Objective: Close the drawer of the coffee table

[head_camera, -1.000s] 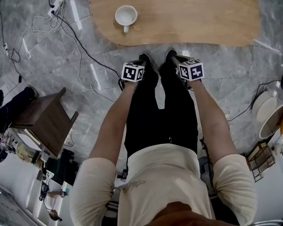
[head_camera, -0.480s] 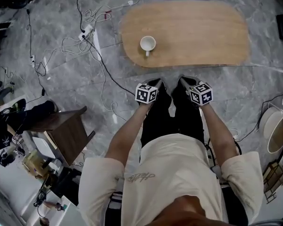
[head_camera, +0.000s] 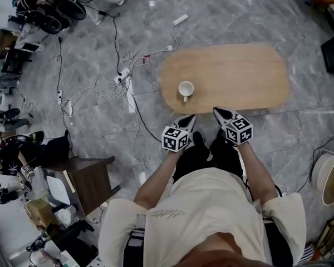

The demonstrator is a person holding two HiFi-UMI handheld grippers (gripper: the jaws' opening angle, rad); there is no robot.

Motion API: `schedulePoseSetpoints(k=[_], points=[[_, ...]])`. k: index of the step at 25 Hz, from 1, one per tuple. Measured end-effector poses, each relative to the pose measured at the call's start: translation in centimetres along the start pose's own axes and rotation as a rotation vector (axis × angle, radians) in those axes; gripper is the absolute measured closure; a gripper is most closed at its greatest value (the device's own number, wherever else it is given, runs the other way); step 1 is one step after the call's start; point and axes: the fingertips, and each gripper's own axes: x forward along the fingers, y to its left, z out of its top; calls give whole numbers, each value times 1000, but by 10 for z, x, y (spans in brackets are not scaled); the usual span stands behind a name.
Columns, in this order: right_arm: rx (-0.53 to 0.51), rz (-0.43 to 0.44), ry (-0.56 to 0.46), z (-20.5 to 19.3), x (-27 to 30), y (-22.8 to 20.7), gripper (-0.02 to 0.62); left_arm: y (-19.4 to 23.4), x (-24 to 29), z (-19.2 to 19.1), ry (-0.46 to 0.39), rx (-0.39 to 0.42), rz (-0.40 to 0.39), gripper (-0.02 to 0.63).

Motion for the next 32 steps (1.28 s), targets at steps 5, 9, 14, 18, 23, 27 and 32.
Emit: schedulePoseSetpoints(k=[5, 9, 14, 18, 23, 27, 32], points=[[-74, -17, -128, 52, -43, 21, 603, -24, -29, 73, -121, 160, 6, 601], [-70, 104, -299, 99, -77, 74, 603, -46, -63, 117, -215, 208, -1, 601], [-200, 140, -387, 153, -106, 119, 603, -70, -99, 164, -315, 259, -13, 601], [-294, 136, -456, 191, -131, 140, 603, -90, -125, 201, -386, 292, -32, 601], [-392, 23, -476, 214, -145, 138, 603, -101, -148, 238, -473, 341, -28, 601], [-414, -73, -477, 227, -153, 127, 603, -98, -159, 259, -504, 392, 17, 601], [-454, -38, -531, 254, -161, 141, 603, -85, -166, 281, -520, 401, 42, 601]])
